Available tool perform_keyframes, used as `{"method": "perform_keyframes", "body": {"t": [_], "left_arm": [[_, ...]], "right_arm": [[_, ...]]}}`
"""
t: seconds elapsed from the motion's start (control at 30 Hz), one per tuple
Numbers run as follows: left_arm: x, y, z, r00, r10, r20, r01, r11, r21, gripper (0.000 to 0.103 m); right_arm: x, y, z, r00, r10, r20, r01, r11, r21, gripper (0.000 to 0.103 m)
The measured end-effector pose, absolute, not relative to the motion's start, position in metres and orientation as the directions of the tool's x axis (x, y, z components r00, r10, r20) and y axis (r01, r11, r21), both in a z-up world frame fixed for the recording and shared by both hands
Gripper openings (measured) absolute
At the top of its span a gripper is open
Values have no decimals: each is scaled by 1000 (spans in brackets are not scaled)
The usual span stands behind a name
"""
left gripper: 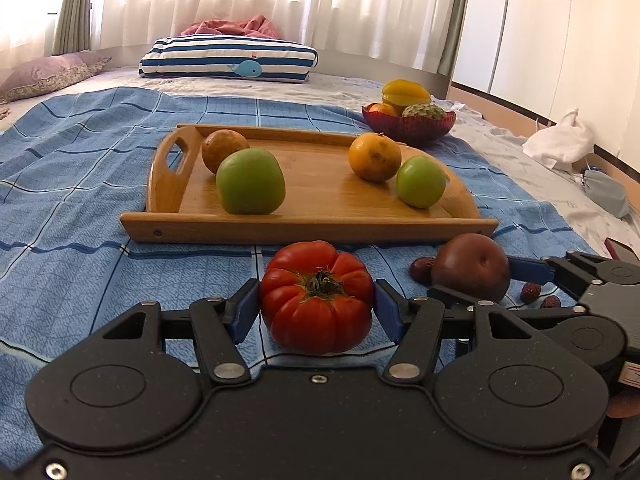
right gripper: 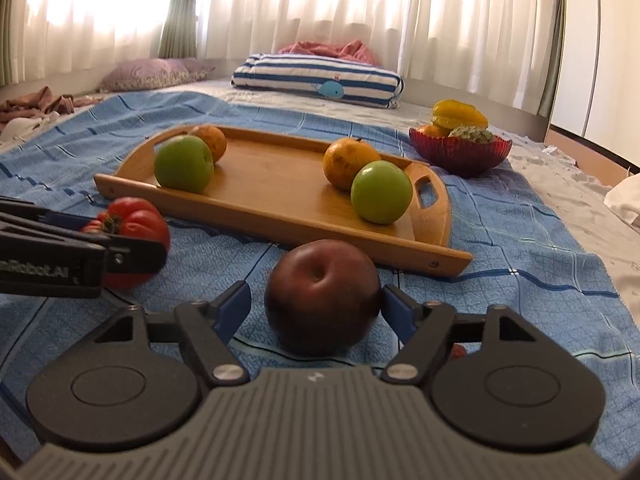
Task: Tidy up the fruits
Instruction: 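Lift both held fruits and carry them over the wooden tray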
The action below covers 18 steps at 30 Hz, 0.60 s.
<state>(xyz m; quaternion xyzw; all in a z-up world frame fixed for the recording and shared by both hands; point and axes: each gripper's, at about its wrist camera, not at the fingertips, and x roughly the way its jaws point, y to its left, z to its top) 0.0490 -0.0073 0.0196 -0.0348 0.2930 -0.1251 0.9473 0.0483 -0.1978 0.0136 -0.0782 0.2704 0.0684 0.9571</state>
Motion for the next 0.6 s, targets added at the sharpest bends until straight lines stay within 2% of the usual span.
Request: {"method": "perform_keyframes", "body": {"t": [0.03,0.1,0.13,0.33,0.6], "left_arm": [[49,-7,20,798,-256,-546,216,967,-138,59],[49,-6,22,799,-253,-545,214,967,-136,59],[49,-6,23,801,-252,-543,214,968,-133,59],[51,-7,32,811,-205,-548,191,978,-84,59],[58,2,65,845,-210,-492,197,977,-79,59]], "right_arm": [[50,-198,13,840,90,-535,-172,979,-105,80],[51,-199,14,840,91,-534,-164,982,-90,66],[51,-202,15,842,89,-531,-154,985,-78,65],[51,-218,19,840,123,-528,-114,992,50,64],[53,-230,52,856,178,-486,-133,983,125,65]]}}
